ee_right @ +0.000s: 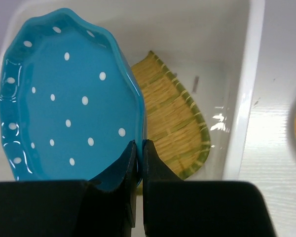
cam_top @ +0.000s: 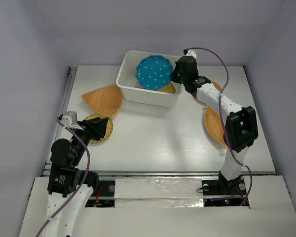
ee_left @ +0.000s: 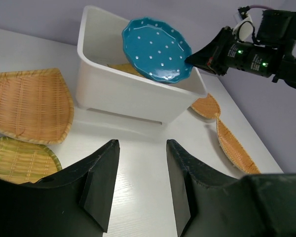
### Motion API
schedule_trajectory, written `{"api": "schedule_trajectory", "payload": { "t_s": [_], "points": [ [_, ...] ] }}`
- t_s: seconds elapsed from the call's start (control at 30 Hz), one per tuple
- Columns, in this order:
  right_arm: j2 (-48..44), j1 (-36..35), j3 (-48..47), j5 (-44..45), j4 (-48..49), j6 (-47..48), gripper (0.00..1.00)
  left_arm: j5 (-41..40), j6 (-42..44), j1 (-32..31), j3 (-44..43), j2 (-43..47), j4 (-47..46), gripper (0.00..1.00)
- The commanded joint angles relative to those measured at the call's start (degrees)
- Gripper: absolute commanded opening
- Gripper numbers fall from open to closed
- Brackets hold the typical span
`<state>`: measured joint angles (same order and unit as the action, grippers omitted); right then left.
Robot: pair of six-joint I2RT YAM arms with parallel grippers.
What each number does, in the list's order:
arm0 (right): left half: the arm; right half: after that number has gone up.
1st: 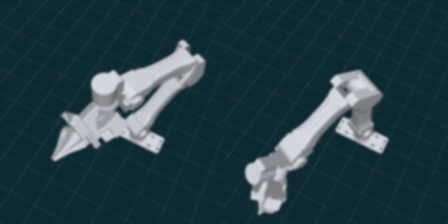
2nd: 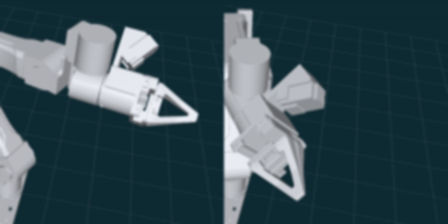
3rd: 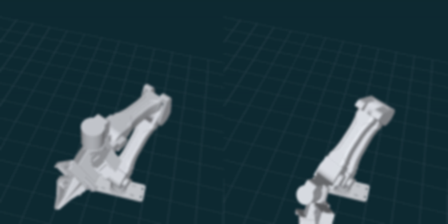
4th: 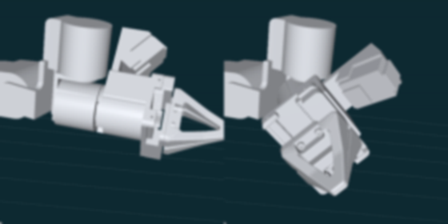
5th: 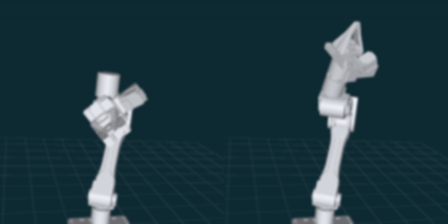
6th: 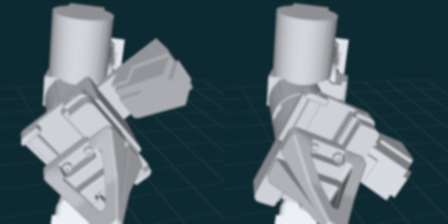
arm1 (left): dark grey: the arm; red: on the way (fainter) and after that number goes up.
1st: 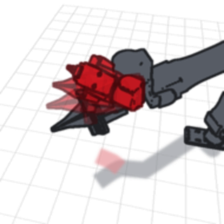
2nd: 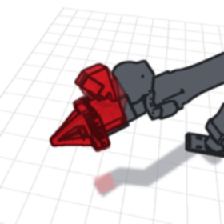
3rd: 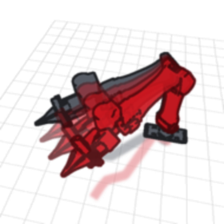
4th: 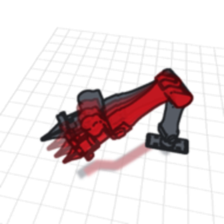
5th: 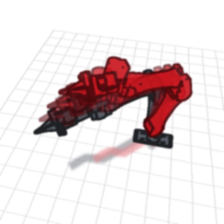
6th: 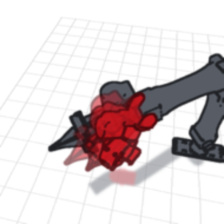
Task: Place the plates into the plastic bin on the countertop
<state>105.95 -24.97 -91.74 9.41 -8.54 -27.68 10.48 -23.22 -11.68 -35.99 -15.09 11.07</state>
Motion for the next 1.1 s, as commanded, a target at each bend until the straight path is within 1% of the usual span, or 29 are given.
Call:
{"api": "schedule_trajectory", "payload": {
  "t_s": [0.0,0.17,0.4,0.53,0.57,0.6,0.63,0.67,0.7,0.77,0.8,0.9,0.97,1.07],
  "points": [
    [-0.2,0.9,-6.8,1.5,7.1,-1.8,0.0,0.3,0.0,-0.4,0.2,0.4,-1.6,0.4],
    [2.9,0.9,-5.7,-0.7,7.1,-2.4,0.0,0.2,0.0,-0.4,0.2,0.6,-1.6,0.4],
    [9.2,0.9,-7.6,-3.8,4.0,-1.4,0.0,0.3,0.0,-0.4,0.2,0.7,-1.7,0.4],
    [10.4,0.9,-8.0,-3.2,3.2,-1.2,0.0,0.3,0.0,-0.4,0.2,0.7,-1.7,0.4],
    [10.0,0.9,-7.6,-2.6,3.1,-1.2,0.05,0.3,-0.1,-0.4,0.3,0.7,-1.7,0.4],
    [9.5,0.9,-7.3,-1.8,3.0,-1.1,0.13,0.3,-0.1,-0.4,0.3,0.6,-1.7,0.4],
    [8.9,0.9,-6.9,0.0,2.9,-1.1,0.31,0.3,0.0,-0.4,0.3,0.6,-1.7,0.4],
    [7.5,0.9,-6.4,0.9,3.0,-0.9,0.39,0.3,0.0,-0.4,0.3,0.6,-1.7,0.4],
    [6.7,0.9,-5.5,1.8,3.0,-0.5,0.54,0.4,0.0,-0.4,0.3,0.5,-1.7,0.41],
    [5.6,0.9,-4.9,3.9,2.7,0.1,0.63,0.4,-0.1,-0.4,0.3,0.5,-1.8,0.41],
    [4.8,0.9,-5.0,4.2,2.4,0.8,0.69,0.5,0.0,-0.4,0.3,0.6,-1.8,0.41],
    [3.2,0.9,-4.3,4.7,1.3,1.3,0.7,0.4,0.0,-0.4,0.3,0.6,-1.7,0.42],
    [1.4,0.9,-2.8,4.4,2.6,1.3,0.7,0.3,-0.1,-0.4,0.3,0.7,-1.7,0.42],
    [-4.4,0.9,1.6,3.2,5.9,1.4,0.61,0.3,0.0,-0.4,0.3,0.6,-1.7,0.42]
  ]
}}
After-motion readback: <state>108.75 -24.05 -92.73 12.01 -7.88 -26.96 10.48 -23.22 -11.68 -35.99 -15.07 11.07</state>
